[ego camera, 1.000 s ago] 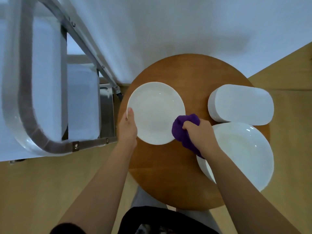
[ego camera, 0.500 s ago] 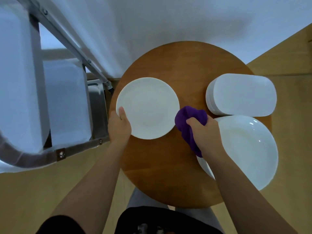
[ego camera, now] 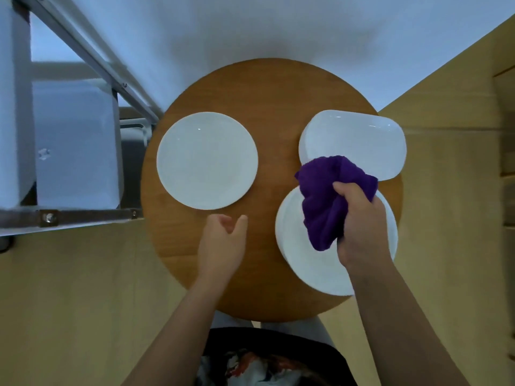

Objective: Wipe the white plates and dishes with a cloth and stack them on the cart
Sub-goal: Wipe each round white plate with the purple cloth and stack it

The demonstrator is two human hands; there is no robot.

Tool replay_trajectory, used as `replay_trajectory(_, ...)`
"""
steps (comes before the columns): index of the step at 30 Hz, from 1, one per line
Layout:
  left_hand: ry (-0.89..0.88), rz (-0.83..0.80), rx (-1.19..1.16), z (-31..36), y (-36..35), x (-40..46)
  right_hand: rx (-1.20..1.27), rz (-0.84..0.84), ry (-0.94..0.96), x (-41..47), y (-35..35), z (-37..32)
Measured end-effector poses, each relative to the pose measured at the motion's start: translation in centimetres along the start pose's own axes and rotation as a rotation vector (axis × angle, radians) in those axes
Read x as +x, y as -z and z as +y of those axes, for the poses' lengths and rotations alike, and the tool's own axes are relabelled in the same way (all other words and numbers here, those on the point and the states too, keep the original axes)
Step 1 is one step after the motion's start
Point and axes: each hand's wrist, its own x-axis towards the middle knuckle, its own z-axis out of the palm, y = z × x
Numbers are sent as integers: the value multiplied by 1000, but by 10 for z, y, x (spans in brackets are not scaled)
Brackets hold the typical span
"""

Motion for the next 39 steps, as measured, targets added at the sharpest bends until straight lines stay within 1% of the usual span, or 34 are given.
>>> replay_trajectory(2,-126,-131,166,16,-20,-22,24,20,19,2,30,-8)
replay_trajectory(3,-171,-168,271,23,-30,-30,31,35,32,3,44,-11)
replay_trajectory(4,-202,-172,374,28,-39,-35,26,44,49,5,58,-13)
replay_trajectory(6,-249,-103,541,34,-49,-39,-8,49,71,8,79,-14)
replay_trajectory(8,-296,-29,638,35,-52,-36,-48,50,79,9,96,-13)
replay_trajectory(11,-325,9,649,32,-55,-33,-72,38,85,11,112,-10)
replay_trajectory(16,-276,60,564,30,-63,-34,-79,49,74,17,129,-8)
replay_trajectory(20,-334,97,520,29,-62,-34,-60,98,87,20,137,-11)
replay_trajectory(22,-357,142,461,30,-63,-37,-40,139,98,21,139,-12)
replay_trajectory(24,-347,193,297,31,-66,-44,-30,167,97,23,141,-12)
replay_trajectory(25,-310,223,179,33,-68,-47,-33,171,95,23,142,-11)
replay_trajectory(27,-173,254,-66,37,-70,-53,-47,174,96,24,143,-10)
replay_trajectory(28,-94,228,-186,40,-71,-56,-50,176,98,24,144,-9)
replay_trajectory(30,10,87,-383,48,-76,-61,-52,176,103,25,145,-7)
replay_trajectory(32,-20,-21,-483,55,-80,-68,-67,165,120,25,145,-5)
replay_trajectory(34,-58,-31,-558,59,-81,-72,-77,161,157,25,143,-4)
replay_trajectory(36,-32,-25,-625,61,-80,-75,-75,155,180,23,140,-1)
replay_trajectory(38,14,-35,-666,62,-80,-77,-118,94,197,17,134,5)
replay_trajectory(39,35,-43,-691,62,-80,-79,-193,57,219,13,130,9)
